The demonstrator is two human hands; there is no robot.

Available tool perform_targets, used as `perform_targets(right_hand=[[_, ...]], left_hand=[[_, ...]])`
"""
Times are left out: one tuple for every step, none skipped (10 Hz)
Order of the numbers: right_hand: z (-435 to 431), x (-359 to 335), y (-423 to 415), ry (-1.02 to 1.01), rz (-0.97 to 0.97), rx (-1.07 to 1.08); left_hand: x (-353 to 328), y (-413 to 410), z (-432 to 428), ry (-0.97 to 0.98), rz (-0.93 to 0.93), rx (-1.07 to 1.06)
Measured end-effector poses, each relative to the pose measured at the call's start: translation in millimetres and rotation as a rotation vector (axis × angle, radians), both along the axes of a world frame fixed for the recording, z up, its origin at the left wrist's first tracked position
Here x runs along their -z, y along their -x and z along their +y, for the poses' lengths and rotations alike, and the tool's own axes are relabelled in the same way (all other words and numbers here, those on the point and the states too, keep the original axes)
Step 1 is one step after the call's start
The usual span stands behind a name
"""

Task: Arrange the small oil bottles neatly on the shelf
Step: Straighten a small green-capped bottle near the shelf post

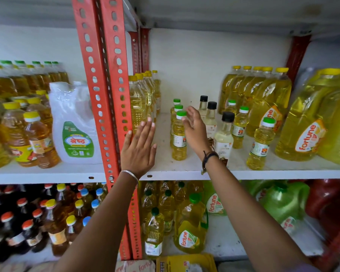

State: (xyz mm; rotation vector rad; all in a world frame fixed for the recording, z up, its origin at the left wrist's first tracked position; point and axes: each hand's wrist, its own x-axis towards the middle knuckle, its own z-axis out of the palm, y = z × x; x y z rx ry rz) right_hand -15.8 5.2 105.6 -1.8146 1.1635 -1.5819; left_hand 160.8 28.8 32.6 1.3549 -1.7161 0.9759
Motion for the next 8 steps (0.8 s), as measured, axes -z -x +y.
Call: perform_targets(right_hand=[[-11.9,0.3,-4.1,-0.025,-0.001,0.009],[-15.3,-0.2,-6.3,-0.029,-0.063,0.051],[-17.7,-1.1,-7.8,-0.027,-0.081,0.104],[-18.3,-3.9,-12.3,-0.049,-0.085,0.118],[-16.0,-5.5,-14.2,-0.040,-0.053,0.108],[-16.1,-2.7,-9.8,-0.073,-0.022,0.043],[-17.0,-2.1,-5.7,-0.073,-0.008,0.013],[-16.4,-3.4,-4.6,-0.077,-0.046,0.034]], left_hand=[[1.1,0.3,-0.6,0.023,-0.013,0.003],[1.0,-1.6,-1.0,0.027,-0.018,0.006],[1.7,-1.4,-0.2,0.016,-0.028,-0.005],[1.0,-1.3,0.4,0.001,-0.033,-0.012],[-0.1,-1.4,1.5,-0.006,-0.028,-0.010],[0.1,-1.5,1.6,-0.014,-0.028,-0.008],[0.9,-1.9,0.3,-0.010,-0.033,-0.011],[1.4,-1.8,0.1,0.002,-0.036,-0.019]])
